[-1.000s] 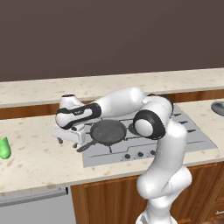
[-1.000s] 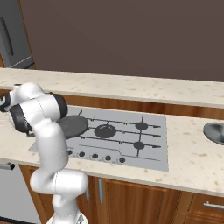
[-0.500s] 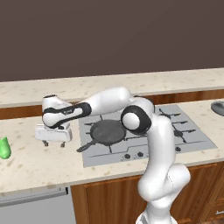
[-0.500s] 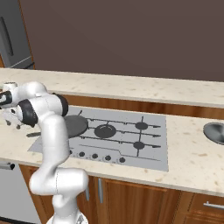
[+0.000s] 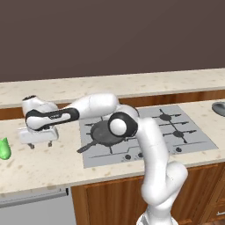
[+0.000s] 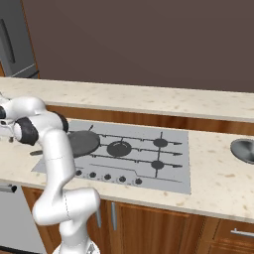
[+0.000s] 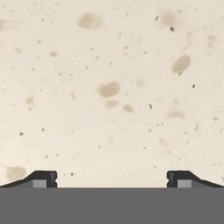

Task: Place both pans onto different burners. Then place the corn and the fish on different pans.

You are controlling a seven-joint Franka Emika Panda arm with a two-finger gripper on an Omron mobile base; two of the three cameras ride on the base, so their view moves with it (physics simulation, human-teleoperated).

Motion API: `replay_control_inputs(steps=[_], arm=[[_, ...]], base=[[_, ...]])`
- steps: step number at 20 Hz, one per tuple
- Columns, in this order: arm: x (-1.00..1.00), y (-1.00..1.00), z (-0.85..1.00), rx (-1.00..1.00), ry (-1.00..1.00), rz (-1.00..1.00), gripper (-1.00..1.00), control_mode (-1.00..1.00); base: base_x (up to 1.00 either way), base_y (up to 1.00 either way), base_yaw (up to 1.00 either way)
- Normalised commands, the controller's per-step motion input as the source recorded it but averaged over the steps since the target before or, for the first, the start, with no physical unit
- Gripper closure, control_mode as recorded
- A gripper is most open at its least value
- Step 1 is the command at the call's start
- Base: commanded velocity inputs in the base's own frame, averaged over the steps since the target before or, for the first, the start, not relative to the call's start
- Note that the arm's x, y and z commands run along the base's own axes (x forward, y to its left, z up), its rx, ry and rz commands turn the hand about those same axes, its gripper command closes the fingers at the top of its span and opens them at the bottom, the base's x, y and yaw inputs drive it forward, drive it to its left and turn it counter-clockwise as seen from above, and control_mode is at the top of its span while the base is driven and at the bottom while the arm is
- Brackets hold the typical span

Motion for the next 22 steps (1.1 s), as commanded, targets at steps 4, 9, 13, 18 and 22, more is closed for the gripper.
replay_control_inputs(steps=[4, 9, 13, 18, 22], arm=[[0.0, 0.31, 0.02, 0.0, -0.13, 0.15, -1.0, -1.0], [0.0, 0.18, 0.0, 0.07, -0.14, 0.1, -1.0, -1.0], [0.05, 0.0, 0.0, 0.18, -0.13, 0.04, -1.0, -1.0], [0.07, 0.0, 0.0, 0.18, -0.1, 0.03, -1.0, -1.0], [0.05, 0.08, 0.0, 0.18, -0.05, 0.01, -1.0, -1.0]], base=[[0.0, 0.0, 0.0], [0.0, 0.0, 0.0], [0.0, 0.0, 0.0], [0.0, 0.0, 0.0], [0.0, 0.0, 0.0]])
